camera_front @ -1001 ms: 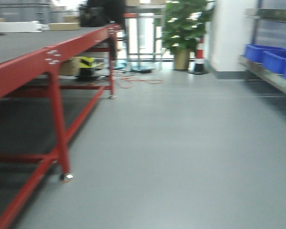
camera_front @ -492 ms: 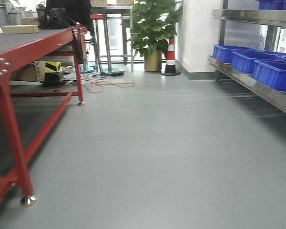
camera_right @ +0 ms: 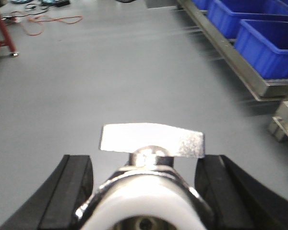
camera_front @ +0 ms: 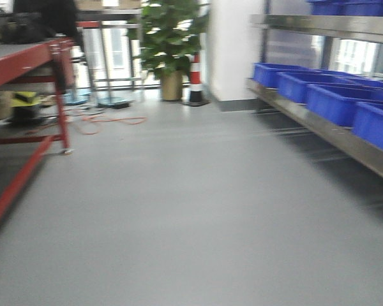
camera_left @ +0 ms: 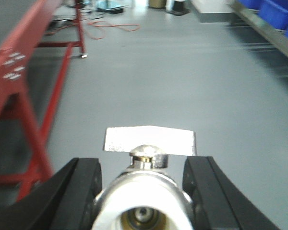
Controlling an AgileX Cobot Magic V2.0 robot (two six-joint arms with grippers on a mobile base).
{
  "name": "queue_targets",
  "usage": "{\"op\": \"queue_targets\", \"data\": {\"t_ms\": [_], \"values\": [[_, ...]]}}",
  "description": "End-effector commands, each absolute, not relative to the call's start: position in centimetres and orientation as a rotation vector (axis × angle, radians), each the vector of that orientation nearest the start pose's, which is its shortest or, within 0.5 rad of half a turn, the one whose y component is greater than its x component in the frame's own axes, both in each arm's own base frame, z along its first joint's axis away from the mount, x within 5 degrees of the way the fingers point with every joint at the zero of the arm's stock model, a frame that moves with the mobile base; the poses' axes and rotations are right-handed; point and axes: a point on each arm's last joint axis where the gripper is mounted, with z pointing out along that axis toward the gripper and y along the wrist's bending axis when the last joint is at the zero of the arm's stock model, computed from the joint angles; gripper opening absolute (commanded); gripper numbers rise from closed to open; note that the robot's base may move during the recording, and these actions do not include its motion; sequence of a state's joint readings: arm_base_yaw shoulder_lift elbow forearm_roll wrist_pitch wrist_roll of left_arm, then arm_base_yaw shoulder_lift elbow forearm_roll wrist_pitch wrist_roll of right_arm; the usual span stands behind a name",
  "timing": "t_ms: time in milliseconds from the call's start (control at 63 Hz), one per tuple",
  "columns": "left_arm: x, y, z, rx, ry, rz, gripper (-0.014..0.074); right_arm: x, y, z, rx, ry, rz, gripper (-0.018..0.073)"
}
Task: Place valve from conveyor to right shelf box
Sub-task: 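Drive the base to the steel shelf of blue bins, holding the valve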
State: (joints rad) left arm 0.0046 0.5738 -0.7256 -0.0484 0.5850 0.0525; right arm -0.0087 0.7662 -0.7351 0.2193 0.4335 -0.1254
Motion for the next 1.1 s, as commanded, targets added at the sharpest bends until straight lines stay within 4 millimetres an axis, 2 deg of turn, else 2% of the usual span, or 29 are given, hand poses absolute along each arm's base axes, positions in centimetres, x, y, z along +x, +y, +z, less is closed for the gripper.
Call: {"op": "queue_targets", "data": {"t_ms": [0, 1080], "values": [[10.76, -0.25, 36.54, 0.020, 1.853, -0.025, -0.0111, 15.71, 0.50, 36.07, 0.031, 1.847, 0.117, -0.0163], [10.76, -0.25, 36.55, 0.020, 1.851, -0.025, -0.0111, 15.71, 0.50, 36.07, 0.031, 1.847, 0.117, -0.0163]]}}
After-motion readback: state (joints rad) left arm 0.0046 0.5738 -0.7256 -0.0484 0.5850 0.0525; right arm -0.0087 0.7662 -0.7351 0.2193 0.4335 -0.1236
